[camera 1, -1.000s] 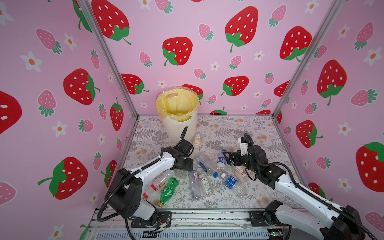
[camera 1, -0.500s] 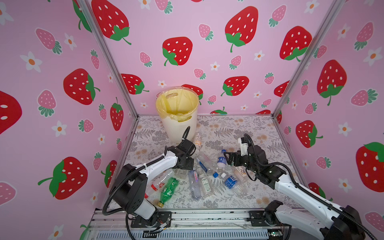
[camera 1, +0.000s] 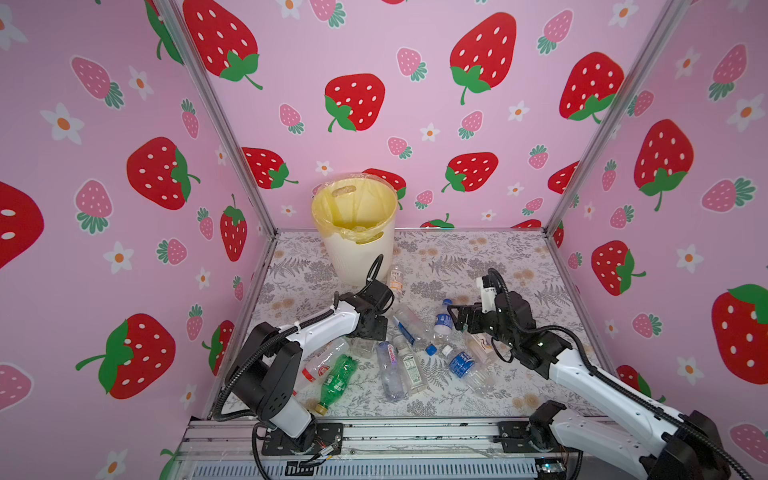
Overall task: Throw the plastic bottles in the bin
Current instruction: 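Grasp the clear bottle with green-and-red label using the left gripper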
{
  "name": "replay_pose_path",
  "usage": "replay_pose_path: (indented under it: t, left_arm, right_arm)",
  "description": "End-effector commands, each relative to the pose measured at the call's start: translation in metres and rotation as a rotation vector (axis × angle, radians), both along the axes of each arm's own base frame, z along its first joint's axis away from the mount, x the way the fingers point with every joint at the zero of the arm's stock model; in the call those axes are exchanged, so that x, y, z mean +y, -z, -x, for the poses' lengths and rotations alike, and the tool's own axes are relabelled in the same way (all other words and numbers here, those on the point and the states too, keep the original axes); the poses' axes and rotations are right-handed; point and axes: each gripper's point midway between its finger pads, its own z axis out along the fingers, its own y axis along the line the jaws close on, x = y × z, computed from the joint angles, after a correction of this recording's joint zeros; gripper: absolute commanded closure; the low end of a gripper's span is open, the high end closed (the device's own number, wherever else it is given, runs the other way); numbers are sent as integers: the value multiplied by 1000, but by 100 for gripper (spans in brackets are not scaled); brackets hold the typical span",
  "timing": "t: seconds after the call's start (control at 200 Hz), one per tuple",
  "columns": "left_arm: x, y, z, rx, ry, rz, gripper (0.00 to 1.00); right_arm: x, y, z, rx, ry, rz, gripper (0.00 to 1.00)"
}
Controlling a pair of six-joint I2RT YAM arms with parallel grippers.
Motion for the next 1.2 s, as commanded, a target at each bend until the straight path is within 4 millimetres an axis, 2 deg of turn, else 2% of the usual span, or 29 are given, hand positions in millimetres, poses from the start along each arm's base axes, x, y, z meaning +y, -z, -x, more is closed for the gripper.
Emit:
replay_pose_path:
  t: [0.0,0.17,0.555,1.046,1.196]
  left_arm:
    - [-2,-5,-7,-25,-6,-12,30]
    - [-4,-6,-10,-30,-5,-11,38]
    - [-11,-19,-16,-49,4,24,46]
    - [-13,-80,-16,-171,-4,118,47]
    - [-21,-96,-13,-200,36,184,47]
  right_arm:
    - [-2,-4,1,-2,10,-22,1]
    - [-3,-5,1,-3,14,-20,1]
    - [-1,-6,-3,-3,14,-7,1]
    - [1,-11,-10,-15,25,-3,1]
    - [2,-10,-10,-11,22,4,1]
